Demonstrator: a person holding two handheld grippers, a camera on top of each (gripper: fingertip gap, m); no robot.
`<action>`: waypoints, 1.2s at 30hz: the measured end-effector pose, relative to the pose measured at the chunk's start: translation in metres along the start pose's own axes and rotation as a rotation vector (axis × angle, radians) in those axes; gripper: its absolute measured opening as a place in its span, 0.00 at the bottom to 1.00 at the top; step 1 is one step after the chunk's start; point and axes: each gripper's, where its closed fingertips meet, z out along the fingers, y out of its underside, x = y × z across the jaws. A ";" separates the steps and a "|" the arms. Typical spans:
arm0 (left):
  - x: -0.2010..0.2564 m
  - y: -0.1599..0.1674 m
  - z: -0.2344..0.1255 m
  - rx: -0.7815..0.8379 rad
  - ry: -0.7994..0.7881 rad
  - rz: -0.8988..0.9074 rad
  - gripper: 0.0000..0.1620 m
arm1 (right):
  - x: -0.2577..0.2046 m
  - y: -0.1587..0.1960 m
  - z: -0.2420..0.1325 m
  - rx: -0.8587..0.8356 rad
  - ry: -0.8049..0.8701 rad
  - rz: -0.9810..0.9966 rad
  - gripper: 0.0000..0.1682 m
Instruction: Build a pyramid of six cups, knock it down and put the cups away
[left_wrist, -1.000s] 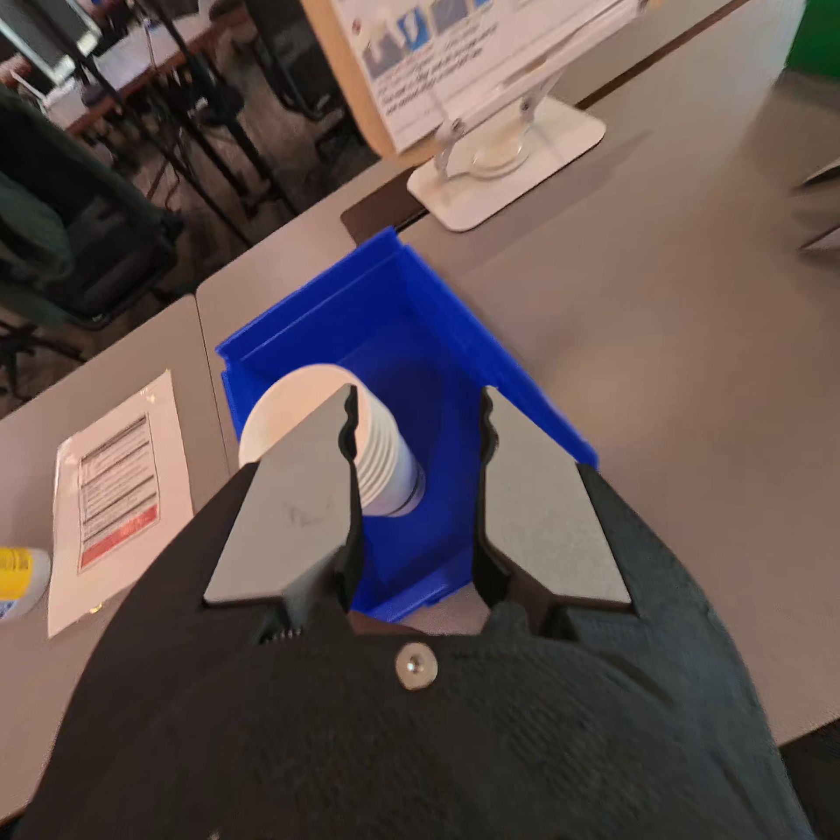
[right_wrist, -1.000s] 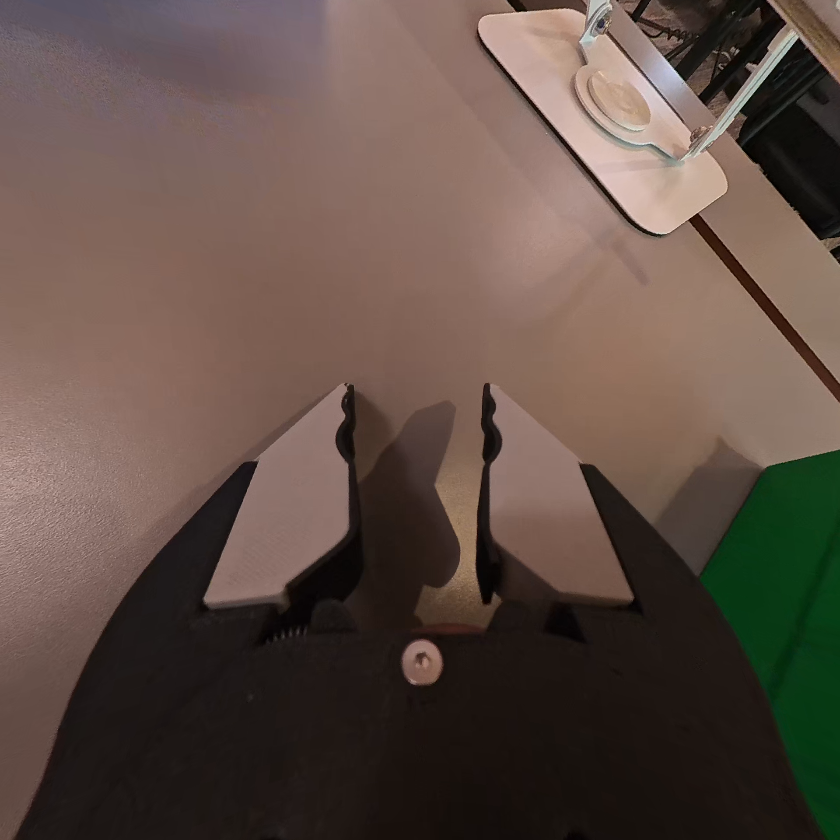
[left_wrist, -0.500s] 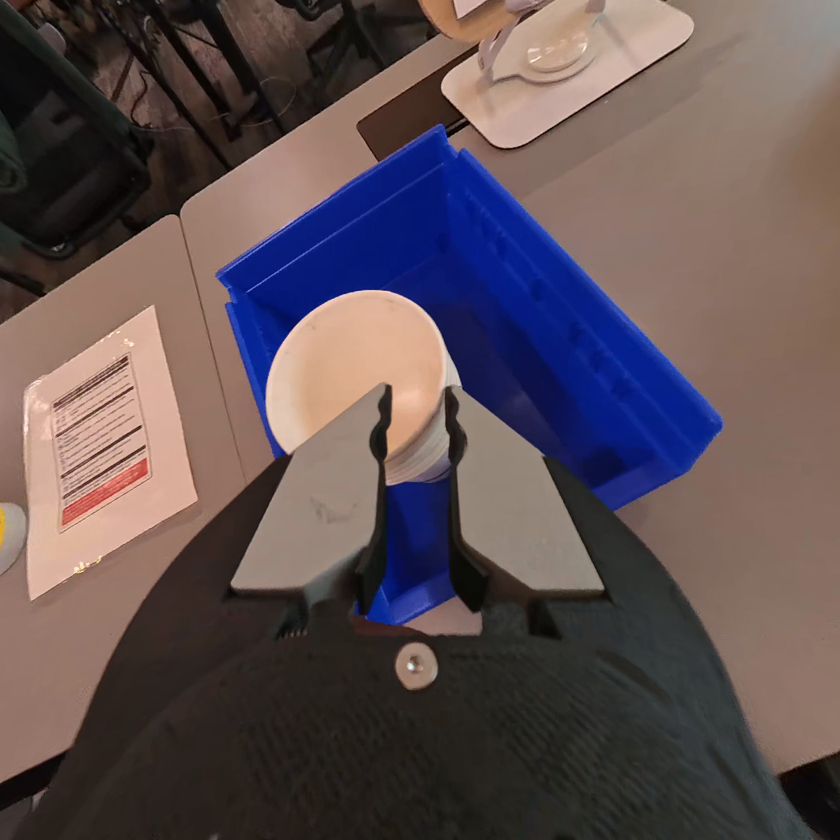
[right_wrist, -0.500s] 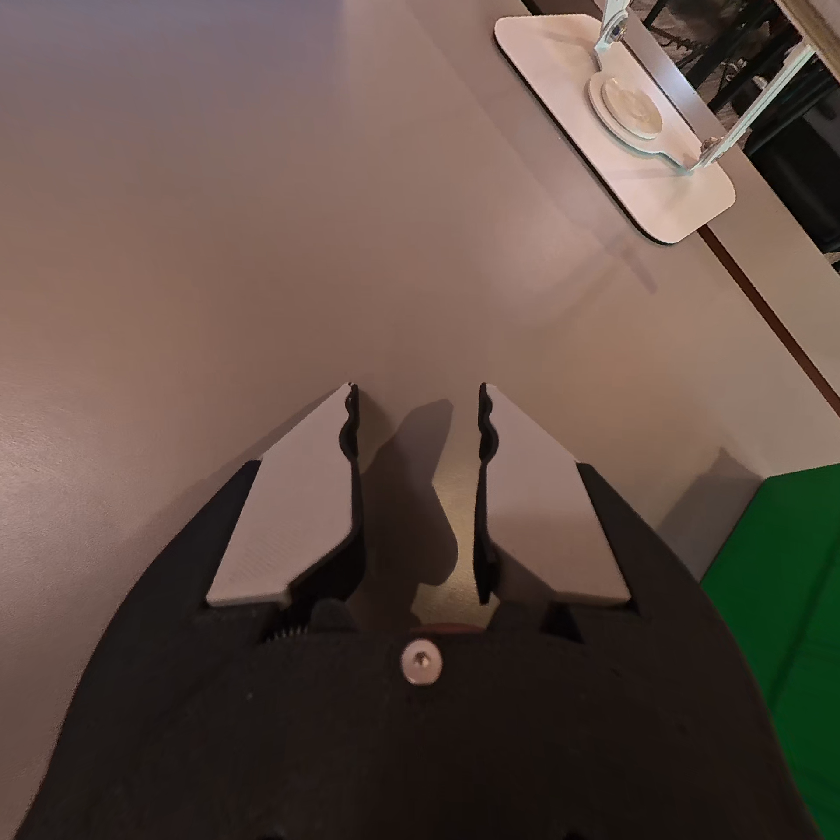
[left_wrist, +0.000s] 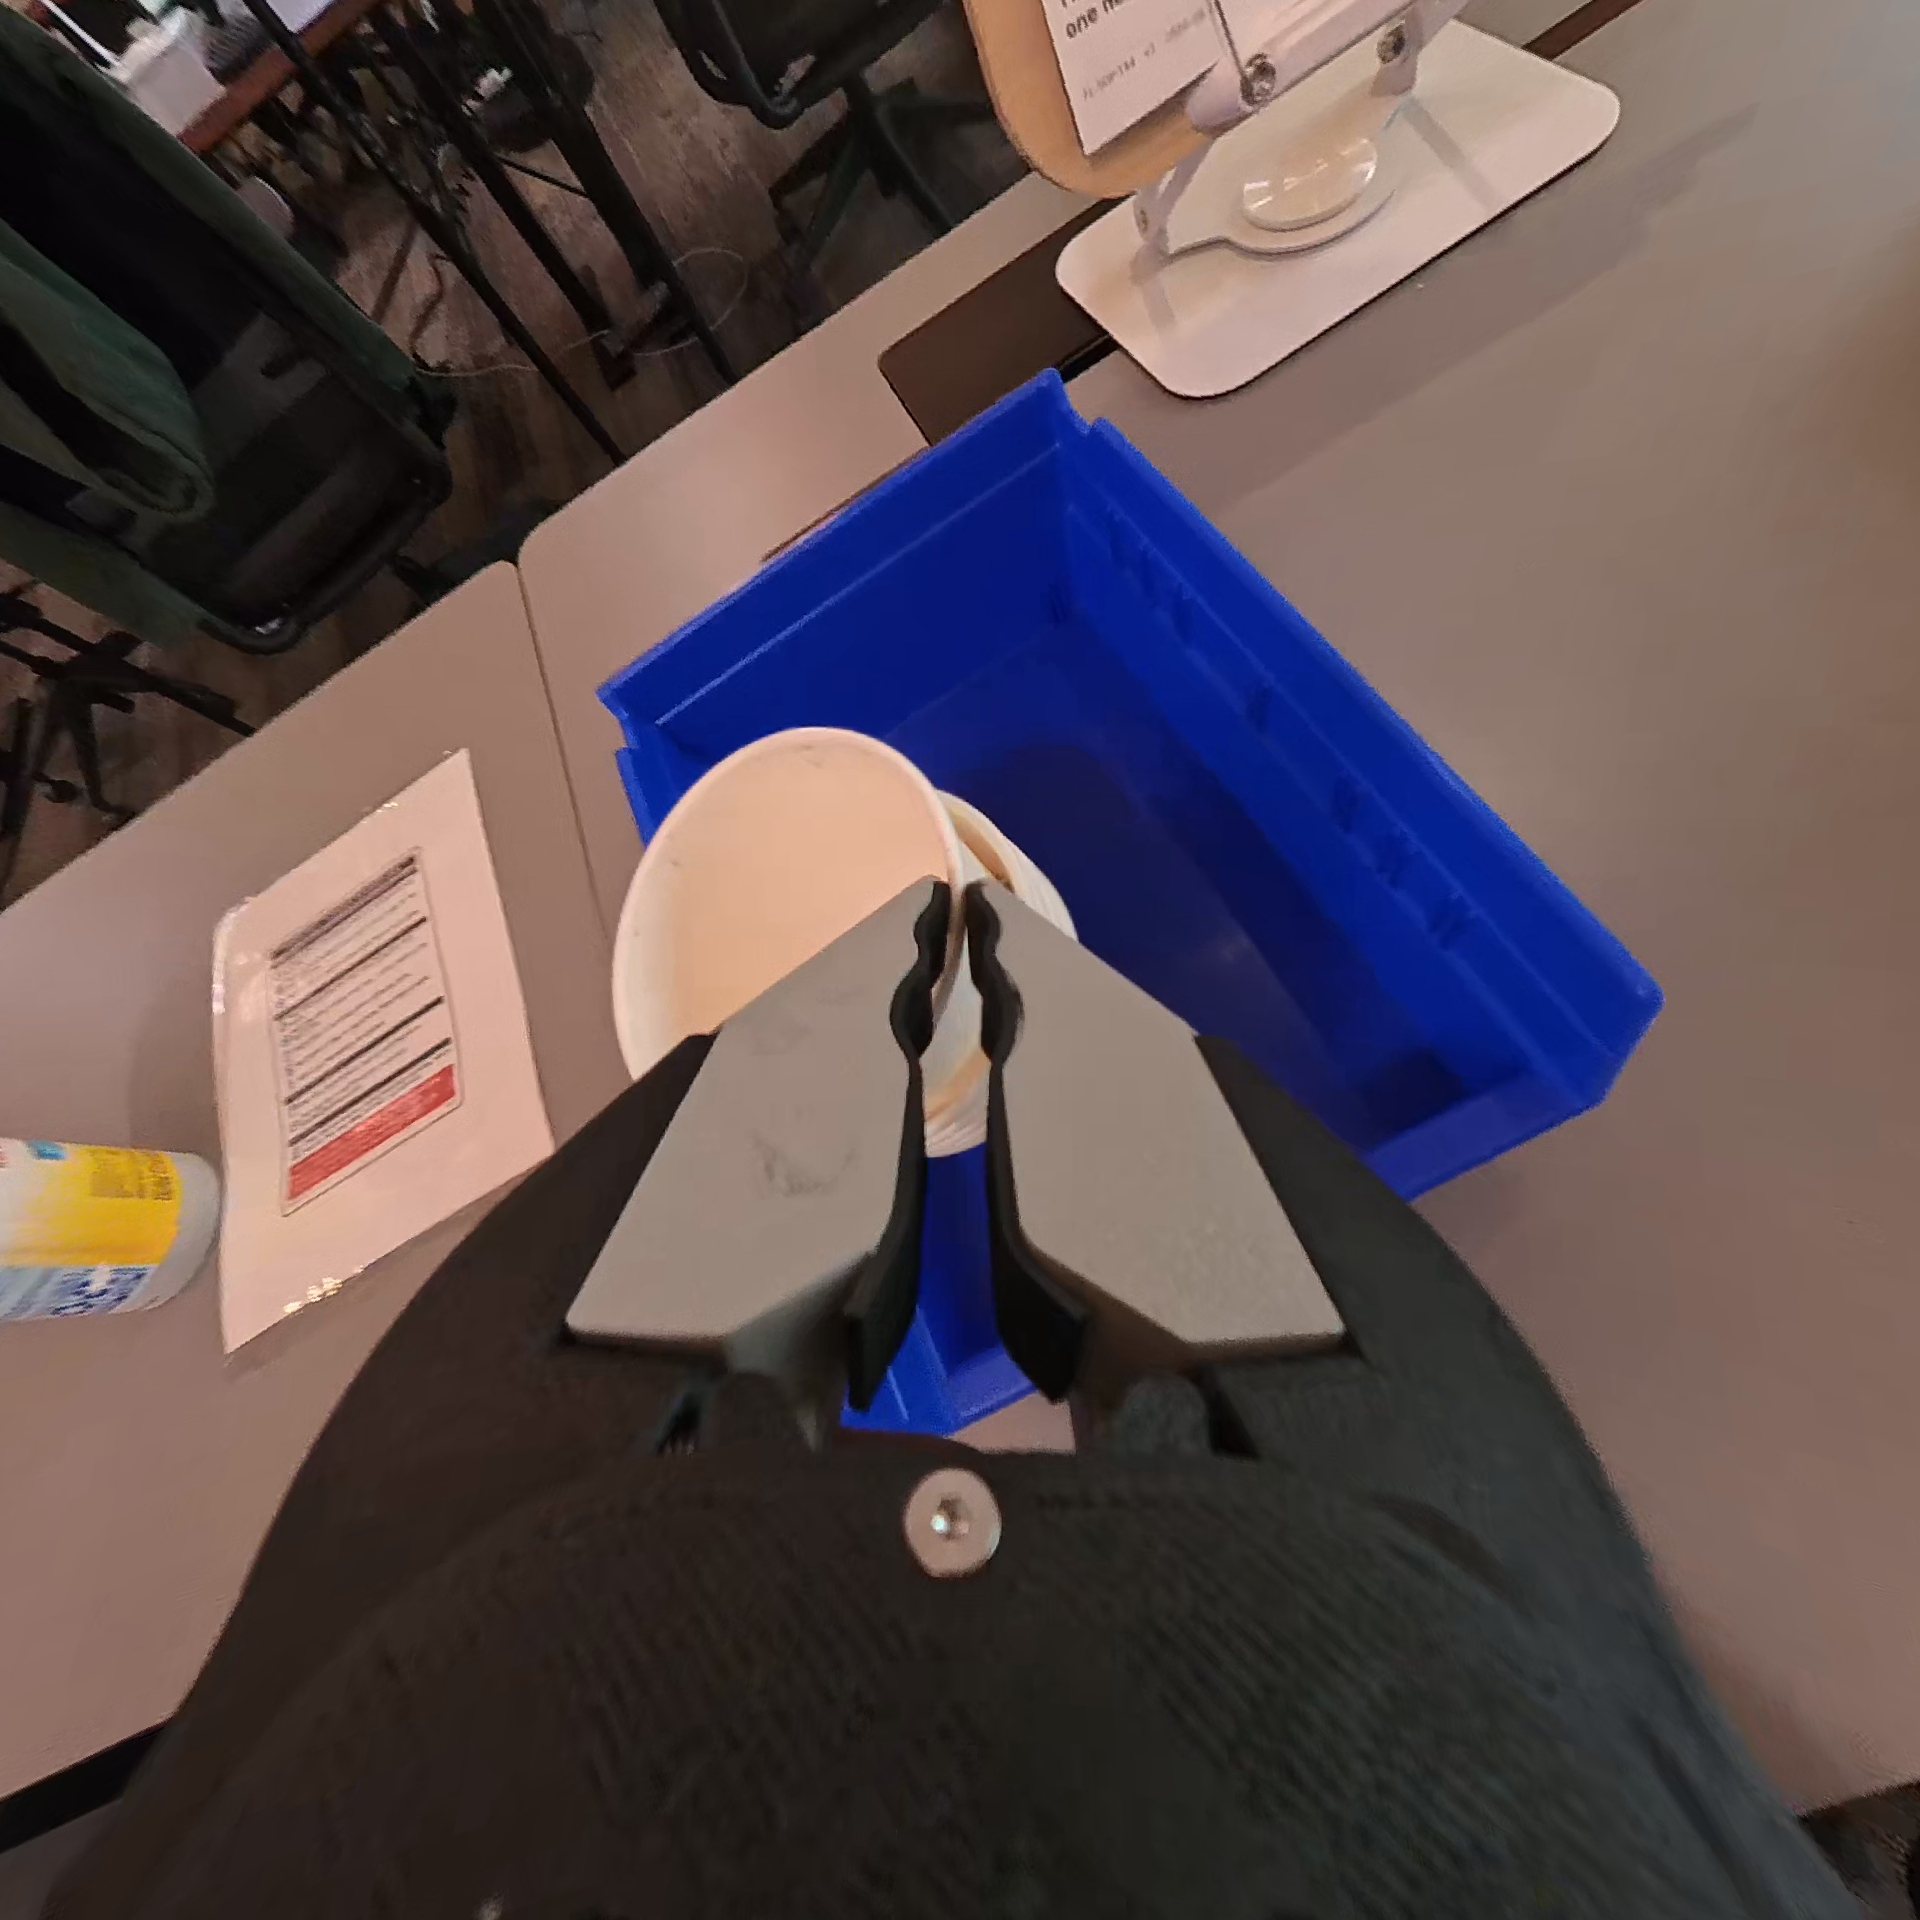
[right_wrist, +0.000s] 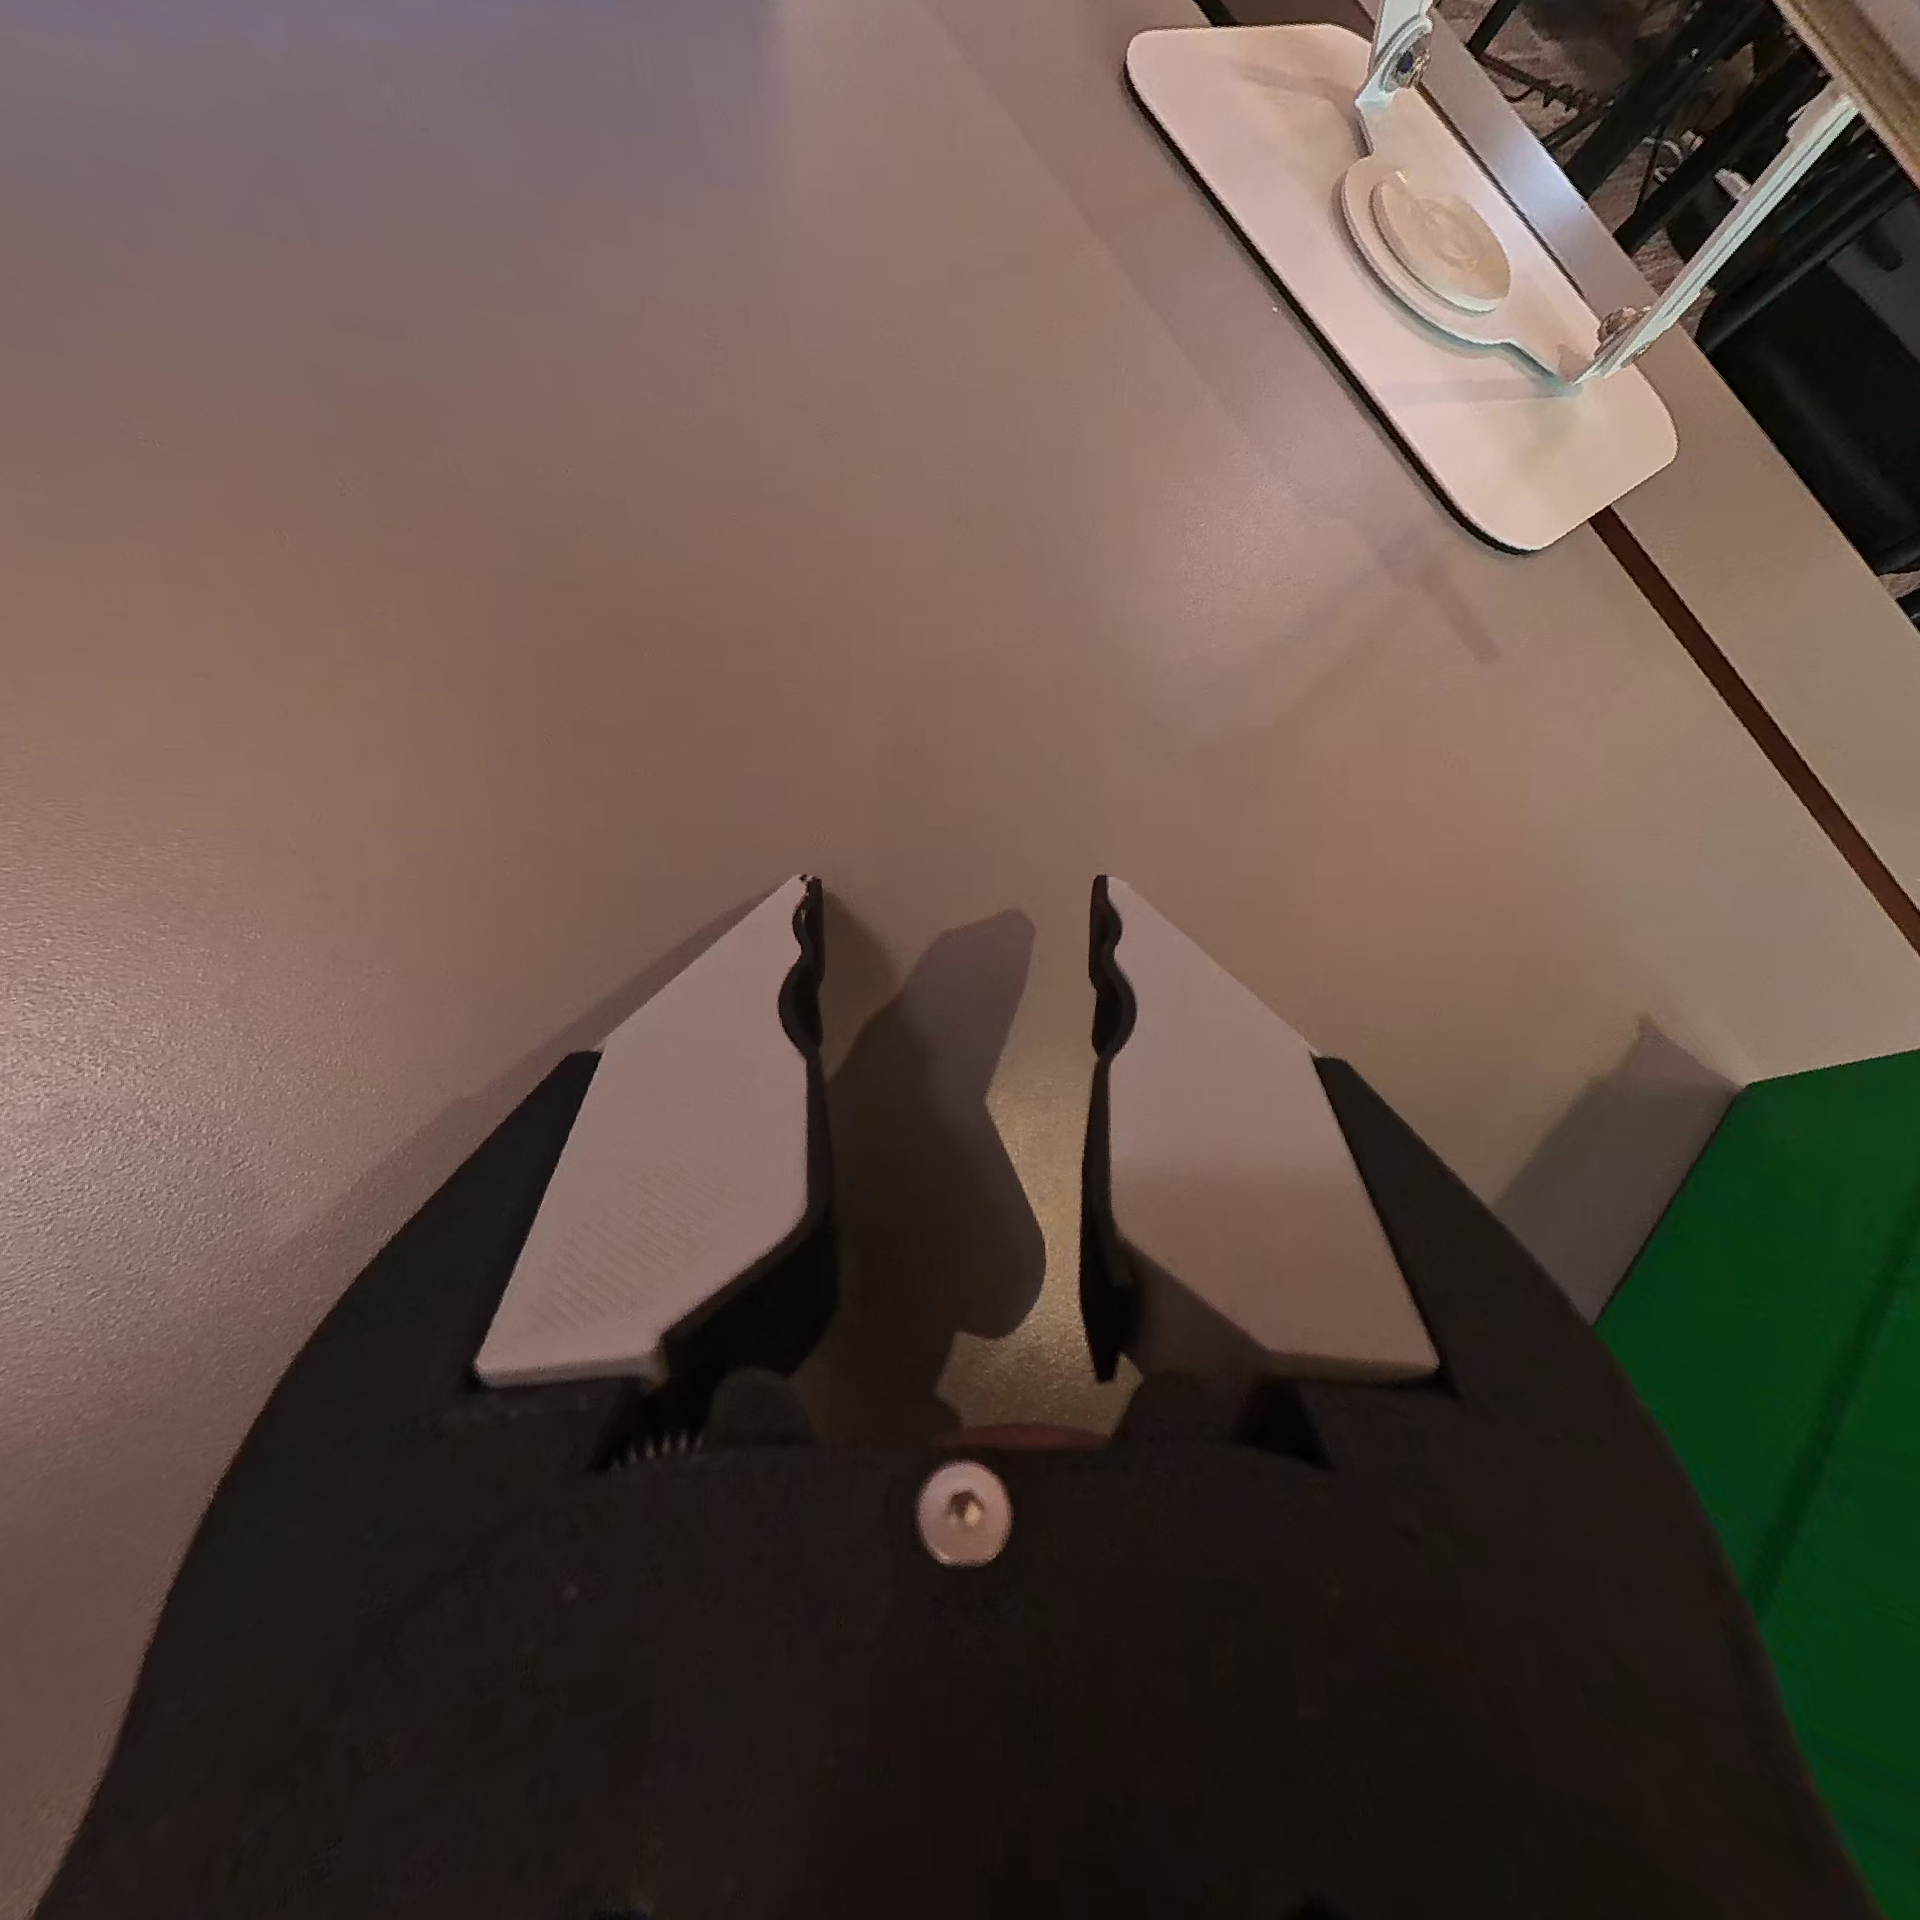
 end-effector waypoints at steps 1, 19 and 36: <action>-0.002 -0.003 -0.002 0.004 -0.023 0.014 0.01 | 0.000 0.000 0.000 0.001 0.000 0.001 0.29; 0.077 -0.144 -0.099 0.339 -0.050 0.258 0.01 | 0.004 -0.003 -0.002 0.022 0.023 0.015 0.25; 0.299 -0.115 0.079 0.127 0.337 0.458 0.00 | 0.032 -0.029 -0.026 0.235 0.147 0.128 0.25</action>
